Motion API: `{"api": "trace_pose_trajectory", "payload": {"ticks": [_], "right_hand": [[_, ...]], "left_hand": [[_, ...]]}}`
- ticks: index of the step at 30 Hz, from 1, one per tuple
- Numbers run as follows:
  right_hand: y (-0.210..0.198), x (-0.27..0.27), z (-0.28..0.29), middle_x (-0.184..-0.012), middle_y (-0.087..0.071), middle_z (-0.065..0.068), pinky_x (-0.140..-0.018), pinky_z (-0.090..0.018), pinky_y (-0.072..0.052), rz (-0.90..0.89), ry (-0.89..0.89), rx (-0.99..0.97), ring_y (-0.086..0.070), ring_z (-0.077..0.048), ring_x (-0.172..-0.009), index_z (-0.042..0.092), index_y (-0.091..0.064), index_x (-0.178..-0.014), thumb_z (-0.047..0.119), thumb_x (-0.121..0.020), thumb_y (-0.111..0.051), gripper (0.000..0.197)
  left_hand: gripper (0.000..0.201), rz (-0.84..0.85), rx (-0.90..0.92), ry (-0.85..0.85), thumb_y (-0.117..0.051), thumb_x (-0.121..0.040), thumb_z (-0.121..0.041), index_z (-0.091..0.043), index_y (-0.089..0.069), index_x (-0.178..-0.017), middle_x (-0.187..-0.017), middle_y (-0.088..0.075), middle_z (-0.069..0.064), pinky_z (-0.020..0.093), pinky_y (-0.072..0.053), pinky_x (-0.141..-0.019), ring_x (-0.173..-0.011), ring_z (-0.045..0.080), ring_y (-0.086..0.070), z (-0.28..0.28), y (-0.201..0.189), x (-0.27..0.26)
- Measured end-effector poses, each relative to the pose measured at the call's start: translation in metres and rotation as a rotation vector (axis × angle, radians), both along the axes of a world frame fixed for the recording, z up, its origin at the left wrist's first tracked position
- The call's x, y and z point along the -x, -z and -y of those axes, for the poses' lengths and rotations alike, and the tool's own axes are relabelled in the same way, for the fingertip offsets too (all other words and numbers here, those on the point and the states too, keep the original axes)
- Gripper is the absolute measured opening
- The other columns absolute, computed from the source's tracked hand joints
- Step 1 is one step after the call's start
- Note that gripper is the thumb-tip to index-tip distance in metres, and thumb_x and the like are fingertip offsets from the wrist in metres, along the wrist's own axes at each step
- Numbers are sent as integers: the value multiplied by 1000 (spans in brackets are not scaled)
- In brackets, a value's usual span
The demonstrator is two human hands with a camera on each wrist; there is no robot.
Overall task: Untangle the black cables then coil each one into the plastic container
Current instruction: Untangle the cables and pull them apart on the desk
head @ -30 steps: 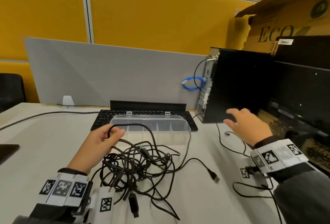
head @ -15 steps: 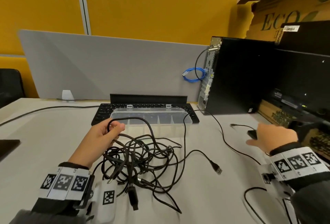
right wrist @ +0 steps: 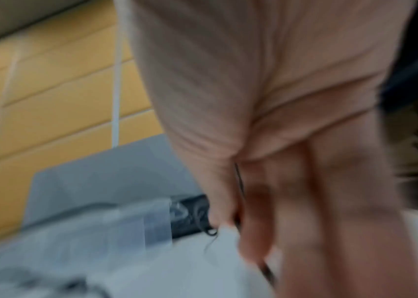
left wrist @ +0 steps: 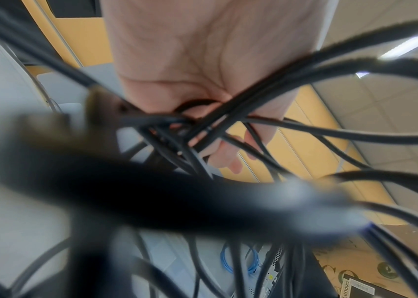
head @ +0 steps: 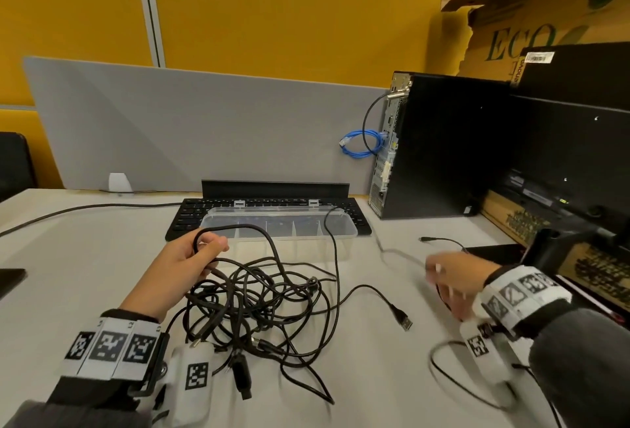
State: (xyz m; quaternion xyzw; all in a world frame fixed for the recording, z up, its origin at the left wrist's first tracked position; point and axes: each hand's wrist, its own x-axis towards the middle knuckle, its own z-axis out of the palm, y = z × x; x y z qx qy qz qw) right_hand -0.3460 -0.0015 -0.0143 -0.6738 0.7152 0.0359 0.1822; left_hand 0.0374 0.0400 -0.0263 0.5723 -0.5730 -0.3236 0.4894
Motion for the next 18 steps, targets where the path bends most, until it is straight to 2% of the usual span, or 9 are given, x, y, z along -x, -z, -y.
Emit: {"api": "trace_pose_trajectory", "payload": {"ticks": [3,5,6,7,9,11,12,15,18], "right_hand": [[-23,0,22,-87,-66,-15,-62,-42,-58,490,158,512,-68,-28,-66,9,-44,-89,14,-97,-45,9],[-31,2,37,-91,-65,-18,-68,-41,-56,527,172,788,-66,-29,-76,10,-42,-89,9,-97,-40,9],[-32,3,41,-93,-65,-18,-72,-41,-54,475,180,818,-65,-30,-80,11,-44,-95,8,-96,-40,5],[-31,5,44,-95,-64,-18,-72,-40,-52,390,193,780,-63,-31,-81,12,-45,-107,11,-96,-43,12],[-27,10,46,-105,-61,-21,-73,-37,-49,164,225,595,-60,-31,-85,11,-28,-138,11,-93,-50,50],[-24,5,35,-127,-49,-21,-82,-37,-47,39,180,532,-56,-31,-100,14,-10,-148,1,-89,-51,73],[-23,0,26,-134,-43,-18,-87,-36,-46,11,122,546,-53,-30,-108,19,-10,-148,-3,-87,-51,77],[-18,-20,-2,-145,-32,-3,-104,-36,-39,-122,-182,429,-35,-22,-129,32,-24,-144,3,-89,-48,67],[-23,-55,-29,-141,-37,9,-107,-27,-33,27,-413,360,-36,-5,-124,33,-33,-139,30,-96,-45,45]], "left_hand": [[20,-6,-14,-1,-51,-93,-25,-11,-64,-88,-71,-53,1,23,-40,-64,-69,11,-50,0,-1,0],[20,-18,-18,1,-51,-93,-26,-12,-65,-87,-71,-53,1,23,-40,-64,-69,12,-50,0,-1,0],[20,-25,-19,2,-51,-93,-26,-12,-65,-87,-71,-53,1,23,-40,-64,-69,12,-50,0,-1,0],[20,-28,-20,2,-51,-93,-26,-12,-65,-86,-71,-53,1,23,-41,-65,-70,13,-50,1,-1,0],[21,-34,-21,0,-51,-93,-25,-11,-65,-88,-72,-53,1,23,-41,-65,-69,12,-49,0,0,1],[22,-49,-27,-2,-50,-93,-25,-10,-64,-87,-70,-51,0,23,-40,-63,-67,11,-47,1,0,1],[22,-63,-34,-1,-49,-94,-24,-10,-64,-86,-69,-49,-1,23,-39,-62,-66,11,-46,1,0,2],[21,-107,-52,-14,-46,-95,-19,-12,-62,-82,-71,-48,1,24,-38,-62,-66,13,-44,3,0,4],[21,-165,-60,-8,-46,-93,-16,-13,-60,-78,-75,-48,4,24,-38,-60,-65,14,-44,4,-1,4]]}}
